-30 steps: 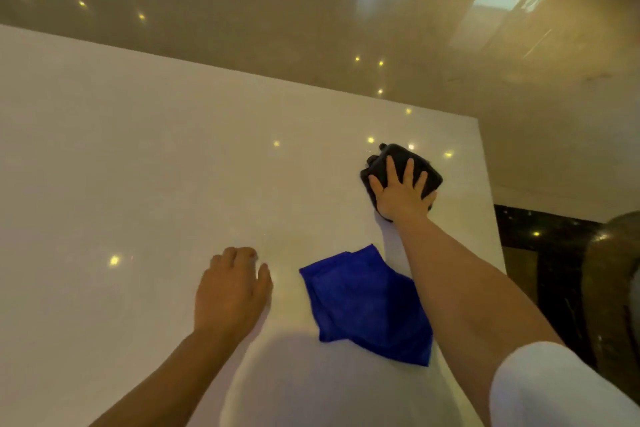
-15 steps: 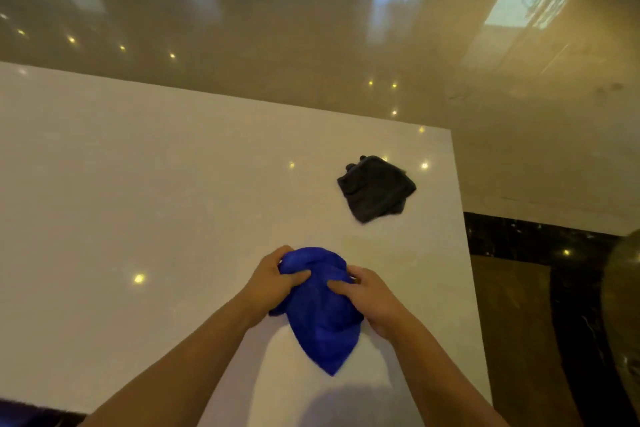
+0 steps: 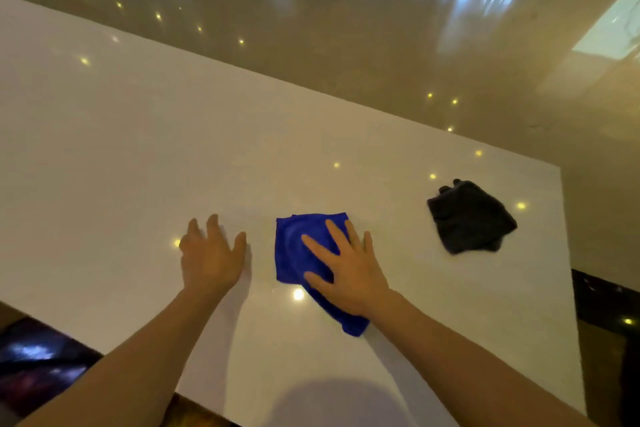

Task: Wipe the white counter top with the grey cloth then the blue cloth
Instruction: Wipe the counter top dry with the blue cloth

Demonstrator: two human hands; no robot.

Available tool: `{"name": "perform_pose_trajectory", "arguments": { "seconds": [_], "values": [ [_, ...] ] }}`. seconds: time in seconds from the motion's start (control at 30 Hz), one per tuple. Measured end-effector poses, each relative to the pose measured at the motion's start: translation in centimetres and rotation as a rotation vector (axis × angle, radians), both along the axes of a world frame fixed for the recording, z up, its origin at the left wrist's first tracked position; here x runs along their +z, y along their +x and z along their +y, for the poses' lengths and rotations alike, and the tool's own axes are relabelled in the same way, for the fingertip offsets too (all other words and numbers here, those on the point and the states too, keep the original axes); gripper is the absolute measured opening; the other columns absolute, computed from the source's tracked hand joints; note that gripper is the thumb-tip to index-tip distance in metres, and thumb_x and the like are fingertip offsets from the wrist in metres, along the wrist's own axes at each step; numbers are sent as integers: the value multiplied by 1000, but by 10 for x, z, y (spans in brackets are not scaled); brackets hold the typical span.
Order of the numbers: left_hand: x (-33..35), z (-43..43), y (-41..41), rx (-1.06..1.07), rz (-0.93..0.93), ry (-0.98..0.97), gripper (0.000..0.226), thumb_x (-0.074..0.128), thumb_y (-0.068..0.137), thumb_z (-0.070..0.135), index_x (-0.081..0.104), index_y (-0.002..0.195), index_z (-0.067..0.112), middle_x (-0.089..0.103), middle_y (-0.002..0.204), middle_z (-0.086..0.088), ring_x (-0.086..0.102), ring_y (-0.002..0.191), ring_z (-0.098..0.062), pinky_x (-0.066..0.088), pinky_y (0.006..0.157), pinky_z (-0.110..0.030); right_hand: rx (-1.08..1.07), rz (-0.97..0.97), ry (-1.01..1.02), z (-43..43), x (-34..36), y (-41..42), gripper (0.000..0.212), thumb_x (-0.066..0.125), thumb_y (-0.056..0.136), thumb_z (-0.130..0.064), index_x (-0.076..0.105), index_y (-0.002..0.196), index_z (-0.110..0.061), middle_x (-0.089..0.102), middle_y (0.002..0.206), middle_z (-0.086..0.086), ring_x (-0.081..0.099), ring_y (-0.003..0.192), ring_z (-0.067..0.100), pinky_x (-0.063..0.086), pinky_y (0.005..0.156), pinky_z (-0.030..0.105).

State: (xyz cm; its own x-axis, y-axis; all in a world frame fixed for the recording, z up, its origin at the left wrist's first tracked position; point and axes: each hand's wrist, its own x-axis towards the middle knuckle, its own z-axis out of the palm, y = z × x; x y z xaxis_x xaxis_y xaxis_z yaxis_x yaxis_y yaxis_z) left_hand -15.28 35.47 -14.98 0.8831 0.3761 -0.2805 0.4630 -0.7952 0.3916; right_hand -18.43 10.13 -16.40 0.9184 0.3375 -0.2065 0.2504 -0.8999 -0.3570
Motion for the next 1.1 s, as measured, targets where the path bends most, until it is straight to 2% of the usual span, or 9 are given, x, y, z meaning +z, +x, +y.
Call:
{"name": "perform_pose_trajectory", "arguments": {
  "seconds": [0.1, 0.4, 0.57, 0.63, 0.7, 0.77, 0.87, 0.97, 1.1],
  "values": [
    [-32, 42, -1, 16, 106, 275, 87, 20, 84, 75, 10, 154, 24, 0, 164, -18, 0, 146, -51, 8, 117, -62, 224, -63, -167, -1, -37, 33, 77, 25, 86, -85, 8, 155, -55, 3, 171, -1, -6, 154, 46, 0, 116, 76],
    [-65, 63, 0, -75, 103, 319, 89, 12, 84, 77, 7, 156, 24, 4, 165, -16, -4, 148, -48, 0, 118, -60, -584, -52, -265, -2, -34, 181, 65, 15, 101, -65, 4, 160, -40, 0, 172, 5, -5, 155, 40, 5, 120, 69],
    [-54, 60, 5, -97, 158, 291, 91, 15, 84, 76, 11, 156, 21, 5, 164, -20, -3, 147, -51, 3, 117, -63, -177, 16, 8, 142, -42, -46, 66, 60, 80, -74, 47, 141, -54, 36, 163, -10, 40, 145, 29, 26, 117, 59],
    [-52, 60, 4, -96, 171, 294, 90, 18, 84, 75, 11, 156, 22, 5, 164, -19, -3, 147, -51, 2, 117, -62, 59, 26, -49, 154, -38, -90, 79, 73, 63, -79, 51, 135, -53, 25, 168, -9, 26, 153, 27, 36, 117, 52],
    [-52, 61, 6, -99, 183, 285, 89, 16, 84, 75, 10, 155, 23, 3, 164, -17, -4, 147, -50, 1, 117, -61, 420, -24, -230, 143, -37, -80, 84, 56, 81, -75, 31, 154, -42, -3, 171, 3, -4, 156, 37, 29, 118, 56],
    [-53, 61, 7, -98, 181, 290, 89, 14, 83, 75, 12, 154, 23, 5, 164, -17, -3, 147, -50, 1, 117, -61, 546, -142, -139, 107, -43, -37, 61, 38, 96, -63, 27, 154, -48, 11, 170, 0, 5, 155, 40, 10, 124, 63],
    [-55, 62, 7, -78, 183, 278, 89, 14, 82, 76, 12, 154, 24, 3, 165, -15, -5, 148, -48, 1, 118, -61, 230, -235, -107, 84, -46, 120, 52, 38, 98, -57, 39, 150, -49, 29, 166, 3, 20, 152, 43, 16, 120, 67],
    [-58, 62, 6, -80, 141, 279, 87, 18, 83, 75, 11, 154, 25, 3, 165, -15, -5, 148, -49, 2, 117, -62, -158, -70, -164, 67, -41, 270, 55, 23, 101, -64, 17, 155, -54, 7, 172, 1, 0, 155, 42, 5, 120, 70],
    [-62, 62, 3, -84, 92, 284, 86, 22, 84, 75, 10, 154, 26, 4, 165, -15, -6, 148, -48, 2, 117, -62, -308, -23, -190, 81, -41, 310, 58, 17, 102, -62, 9, 158, -48, 0, 172, 4, -8, 154, 42, -1, 120, 70]
  ]
}}
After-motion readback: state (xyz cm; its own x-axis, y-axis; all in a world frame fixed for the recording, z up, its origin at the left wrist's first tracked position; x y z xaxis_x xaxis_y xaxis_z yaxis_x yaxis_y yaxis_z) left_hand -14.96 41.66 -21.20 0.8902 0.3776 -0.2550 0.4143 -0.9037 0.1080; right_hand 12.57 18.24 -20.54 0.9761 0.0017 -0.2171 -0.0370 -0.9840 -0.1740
